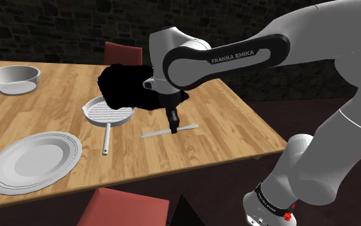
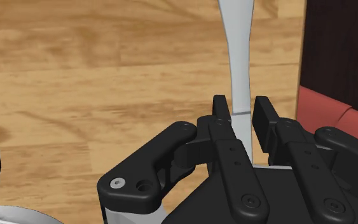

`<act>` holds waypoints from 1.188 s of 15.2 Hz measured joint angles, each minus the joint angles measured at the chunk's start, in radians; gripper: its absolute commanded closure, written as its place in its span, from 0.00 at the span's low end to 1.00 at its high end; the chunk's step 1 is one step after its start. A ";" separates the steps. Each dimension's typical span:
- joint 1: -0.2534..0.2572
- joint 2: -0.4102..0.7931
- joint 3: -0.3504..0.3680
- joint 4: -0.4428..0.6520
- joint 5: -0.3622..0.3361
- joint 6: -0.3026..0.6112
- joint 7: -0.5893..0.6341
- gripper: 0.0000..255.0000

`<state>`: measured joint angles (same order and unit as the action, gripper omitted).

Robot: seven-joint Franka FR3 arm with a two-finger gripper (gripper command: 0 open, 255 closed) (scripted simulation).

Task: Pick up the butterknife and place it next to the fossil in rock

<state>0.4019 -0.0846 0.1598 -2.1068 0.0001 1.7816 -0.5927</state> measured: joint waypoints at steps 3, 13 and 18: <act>-0.001 -0.014 -0.002 0.027 0.001 -0.041 -0.004 1.00; -0.036 0.157 -0.037 0.285 -0.039 -0.127 -0.062 1.00; -0.044 0.206 -0.045 0.294 -0.048 -0.089 -0.073 1.00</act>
<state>0.3583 0.1217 0.1153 -1.8128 -0.0480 1.6929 -0.6659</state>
